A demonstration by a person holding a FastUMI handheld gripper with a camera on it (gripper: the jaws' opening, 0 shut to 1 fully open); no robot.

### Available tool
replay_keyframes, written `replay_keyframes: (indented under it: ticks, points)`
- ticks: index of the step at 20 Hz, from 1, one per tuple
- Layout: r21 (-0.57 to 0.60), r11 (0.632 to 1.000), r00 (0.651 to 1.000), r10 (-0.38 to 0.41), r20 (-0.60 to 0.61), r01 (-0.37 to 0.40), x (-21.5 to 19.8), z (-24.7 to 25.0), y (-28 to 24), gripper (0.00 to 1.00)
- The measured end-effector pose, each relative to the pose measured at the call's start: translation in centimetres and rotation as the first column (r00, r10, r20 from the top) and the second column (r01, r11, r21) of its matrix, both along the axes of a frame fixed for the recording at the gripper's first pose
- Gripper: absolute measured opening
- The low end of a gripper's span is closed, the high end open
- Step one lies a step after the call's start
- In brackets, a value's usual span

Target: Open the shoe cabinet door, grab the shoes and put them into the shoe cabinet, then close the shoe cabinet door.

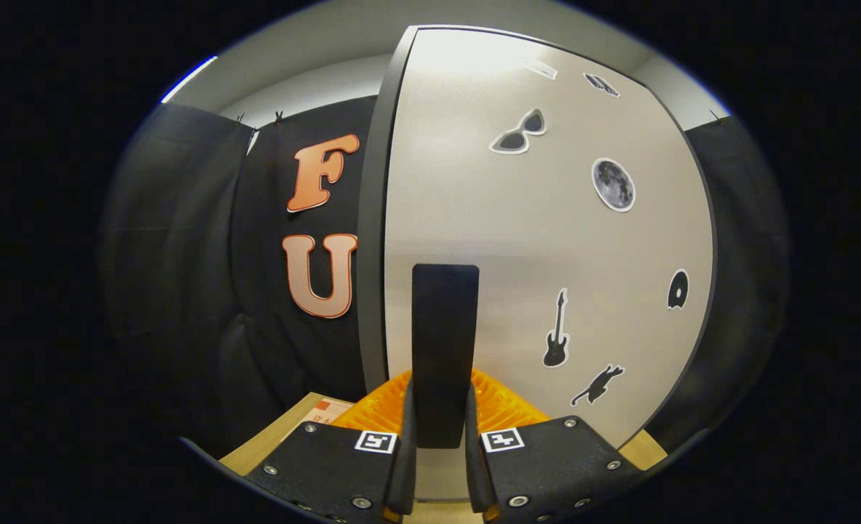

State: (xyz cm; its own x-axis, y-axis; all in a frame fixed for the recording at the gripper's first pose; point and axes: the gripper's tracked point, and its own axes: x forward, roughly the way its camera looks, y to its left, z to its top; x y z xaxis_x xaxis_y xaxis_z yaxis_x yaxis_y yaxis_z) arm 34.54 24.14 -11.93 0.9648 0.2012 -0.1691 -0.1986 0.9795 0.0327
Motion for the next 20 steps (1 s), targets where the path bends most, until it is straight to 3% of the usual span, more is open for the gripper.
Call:
replay_keyframes:
  ticks: [3, 12, 20]
  points:
    - [-0.002, 1.000, 1.000, -0.019, 0.020, 0.019, -0.1, 0.2, -0.1, 0.23]
    - [0.018, 0.993, 0.993, -0.115, 0.005, 0.115, -4.3, 0.7, -1.9, 0.23]
    - [-0.030, 0.977, 0.977, -0.213, 0.006, 0.213, -8.8, 1.3, -5.4, 0.20]
